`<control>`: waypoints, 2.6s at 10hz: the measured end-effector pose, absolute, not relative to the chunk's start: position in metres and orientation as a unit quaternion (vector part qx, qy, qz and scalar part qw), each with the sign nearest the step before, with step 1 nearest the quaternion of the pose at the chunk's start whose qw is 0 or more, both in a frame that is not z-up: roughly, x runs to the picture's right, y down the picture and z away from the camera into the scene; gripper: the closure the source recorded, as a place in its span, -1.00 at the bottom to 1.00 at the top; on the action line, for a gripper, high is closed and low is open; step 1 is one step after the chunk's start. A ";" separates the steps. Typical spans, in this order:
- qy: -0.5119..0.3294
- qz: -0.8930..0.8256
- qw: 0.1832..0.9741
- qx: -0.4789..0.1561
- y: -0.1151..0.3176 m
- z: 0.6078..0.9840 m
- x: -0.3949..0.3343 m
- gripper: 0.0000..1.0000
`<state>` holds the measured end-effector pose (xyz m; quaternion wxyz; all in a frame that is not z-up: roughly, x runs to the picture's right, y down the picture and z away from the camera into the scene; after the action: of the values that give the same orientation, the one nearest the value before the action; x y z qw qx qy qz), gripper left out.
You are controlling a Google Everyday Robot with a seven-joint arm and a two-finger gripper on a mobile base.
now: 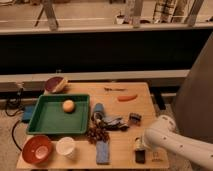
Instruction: Wipe table surface with eraser
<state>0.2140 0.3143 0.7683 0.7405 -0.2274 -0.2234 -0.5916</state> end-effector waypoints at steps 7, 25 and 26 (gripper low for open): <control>-0.184 -0.547 0.774 -0.262 0.280 0.785 0.233 1.00; -0.259 -0.591 0.716 -0.267 0.341 0.729 0.222 1.00; -0.255 -0.588 0.720 -0.266 0.338 0.733 0.228 1.00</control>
<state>0.2277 0.3380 0.7328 0.7203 -0.2664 -0.2549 -0.5876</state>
